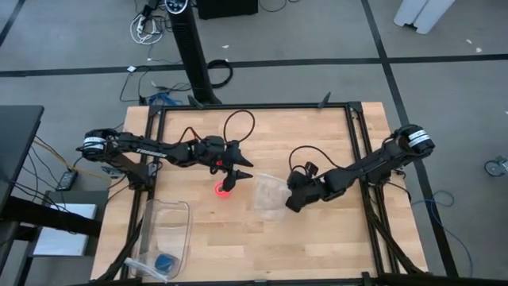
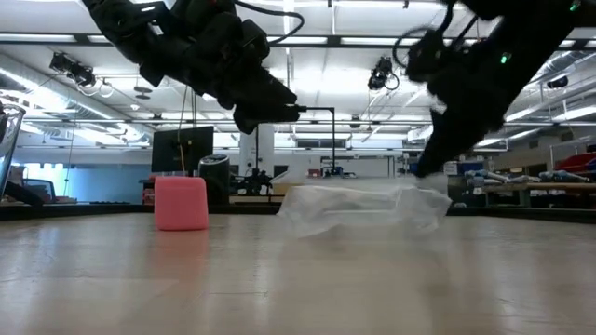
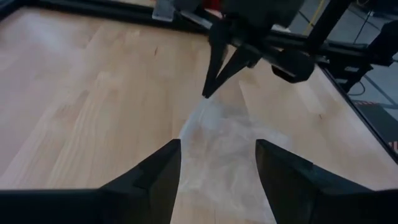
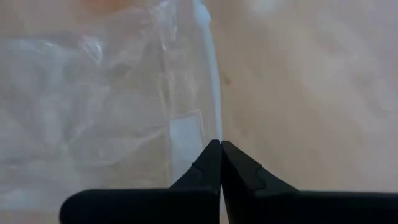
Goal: Roll bandage
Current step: Open the zip lock bag
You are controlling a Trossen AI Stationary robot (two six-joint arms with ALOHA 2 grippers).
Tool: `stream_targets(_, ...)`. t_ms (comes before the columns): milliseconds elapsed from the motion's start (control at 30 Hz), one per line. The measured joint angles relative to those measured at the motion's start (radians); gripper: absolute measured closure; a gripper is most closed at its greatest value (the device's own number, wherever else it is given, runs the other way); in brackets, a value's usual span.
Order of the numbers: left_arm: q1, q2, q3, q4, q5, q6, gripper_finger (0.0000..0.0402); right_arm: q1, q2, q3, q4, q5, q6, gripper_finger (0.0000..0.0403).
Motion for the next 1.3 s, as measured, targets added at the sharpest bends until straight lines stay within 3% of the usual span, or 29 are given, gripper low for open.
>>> stream_targets(267,0.0,0.0,0.001,0.071,0.018,0.002,0.0188,0.128,-0.117,0.067,-0.037,0.217,-0.141,0.0401)
stream_targets(433,-0.006,0.0,0.001,0.11,0.102,0.007,0.0188,0.186,-0.138,0.136,-0.084,0.315,-0.19,0.0401)
stream_targets(800,-0.061,0.0,0.001,0.225,0.094,0.054,0.0195,0.212,-0.137,0.197,-0.134,0.359,-0.217,0.0402)
stream_targets(1000,-0.065,0.0,0.001,0.237,0.093,0.054,0.0246,0.214,-0.137,0.197,-0.146,0.364,-0.204,0.0403)
stream_targets(1300,-0.065,0.0,0.001,0.236,0.093,0.065,0.036,0.214,-0.137,0.197,-0.146,0.366,-0.202,0.0403)
